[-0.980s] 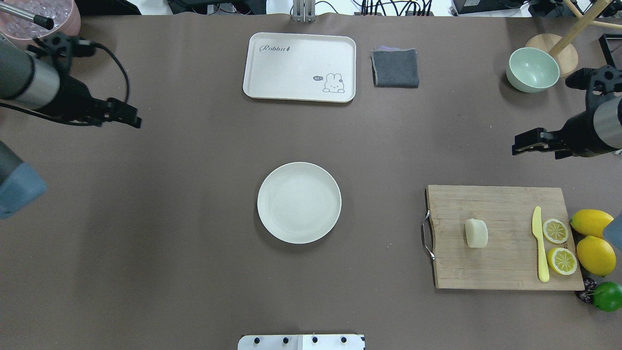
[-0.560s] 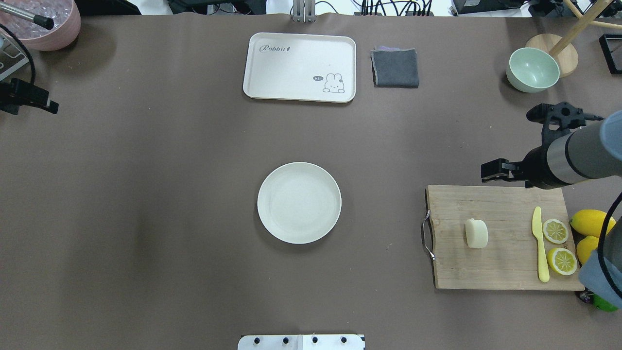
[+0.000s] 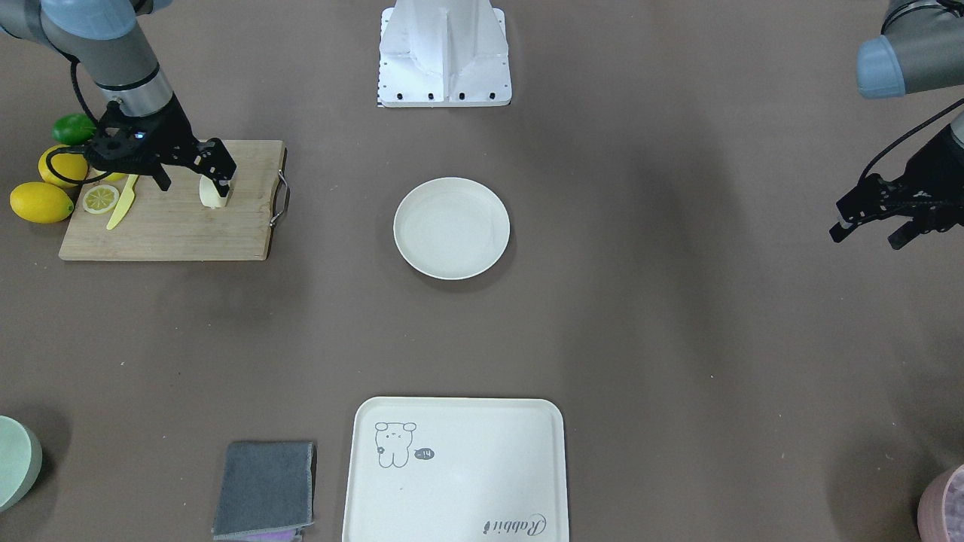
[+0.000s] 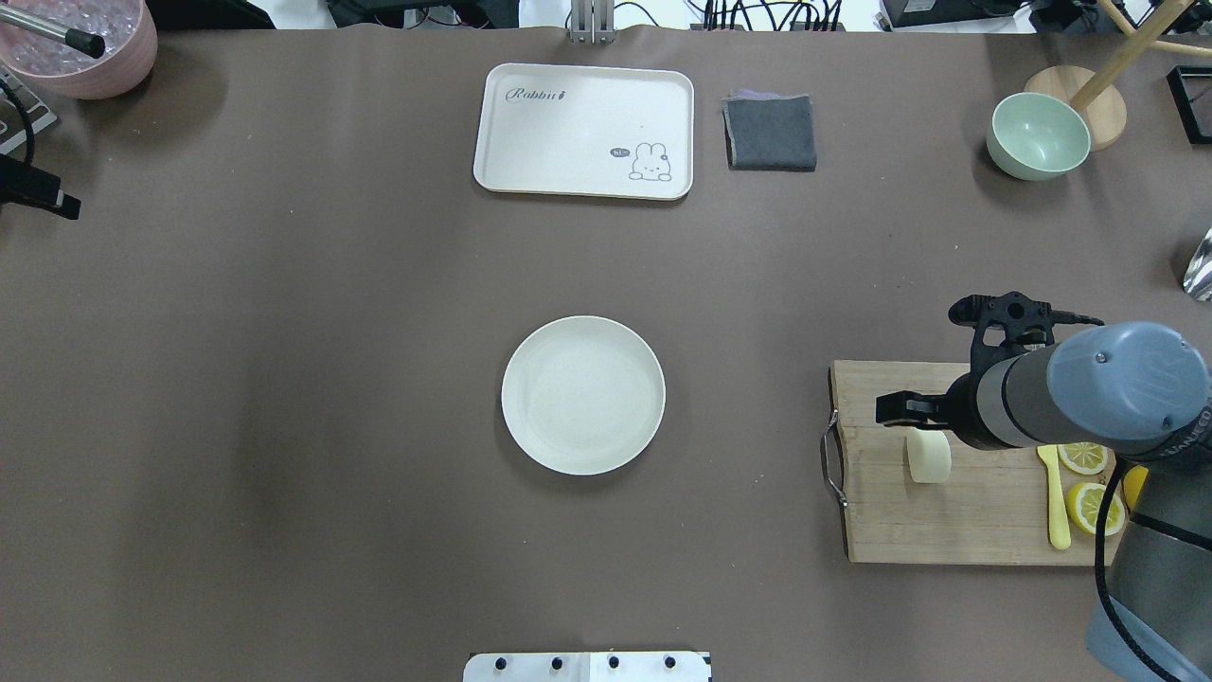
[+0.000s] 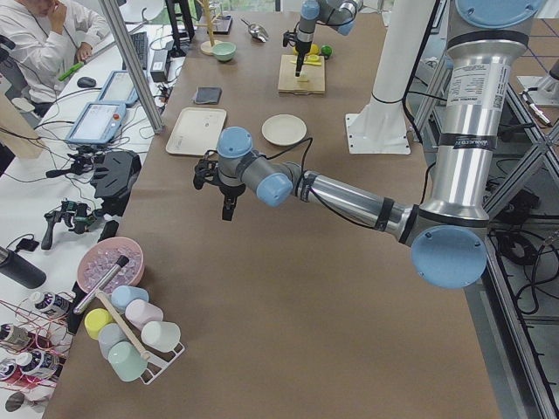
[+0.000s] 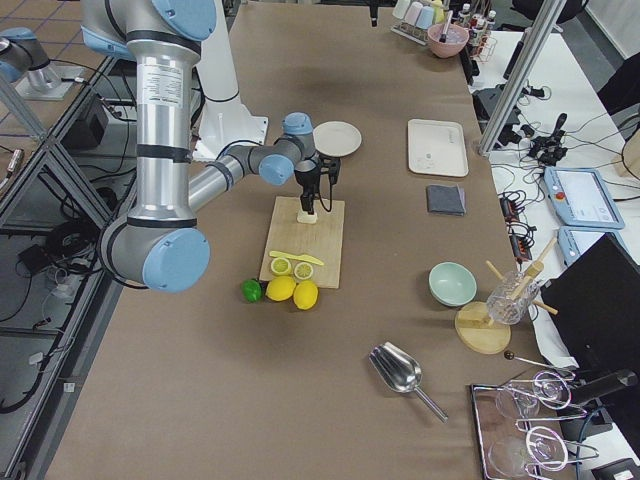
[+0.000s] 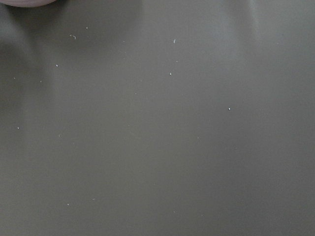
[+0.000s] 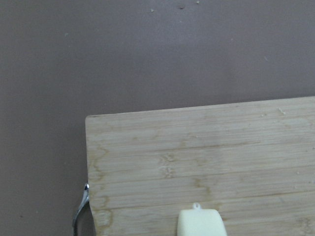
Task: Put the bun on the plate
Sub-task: 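Lower the right gripper onto the cream bun and close it, then lift the bun with the right gripper and carry it to the plate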
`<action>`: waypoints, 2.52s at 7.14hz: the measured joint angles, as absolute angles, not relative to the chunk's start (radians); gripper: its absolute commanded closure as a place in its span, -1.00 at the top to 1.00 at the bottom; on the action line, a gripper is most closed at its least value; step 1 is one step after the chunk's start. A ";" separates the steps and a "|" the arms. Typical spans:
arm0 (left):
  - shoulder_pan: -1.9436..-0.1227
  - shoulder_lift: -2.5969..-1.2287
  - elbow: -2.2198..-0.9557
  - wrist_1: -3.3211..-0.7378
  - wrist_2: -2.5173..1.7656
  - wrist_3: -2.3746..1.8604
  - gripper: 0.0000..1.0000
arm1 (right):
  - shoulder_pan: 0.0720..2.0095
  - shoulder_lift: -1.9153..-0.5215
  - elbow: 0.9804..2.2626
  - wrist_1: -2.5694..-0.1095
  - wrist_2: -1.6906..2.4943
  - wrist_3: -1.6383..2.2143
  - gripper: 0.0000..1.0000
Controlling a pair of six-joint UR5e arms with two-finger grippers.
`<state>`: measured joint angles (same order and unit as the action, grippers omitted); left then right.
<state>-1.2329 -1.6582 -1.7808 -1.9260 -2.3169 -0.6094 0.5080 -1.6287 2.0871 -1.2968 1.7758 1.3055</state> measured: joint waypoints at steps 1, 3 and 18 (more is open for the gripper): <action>-1.233 -1.659 -1.781 -1.926 -2.317 -0.609 0.97 | 0.491 -1.657 2.075 -1.234 1.773 1.305 0.96; -1.233 -1.660 -1.782 -1.927 -2.316 -0.608 0.97 | 0.473 -1.720 2.035 -1.114 1.766 1.303 0.80; -1.285 -1.623 -1.728 -1.920 -2.318 -0.536 0.97 | 0.432 -0.843 1.664 -1.580 1.712 1.382 -0.28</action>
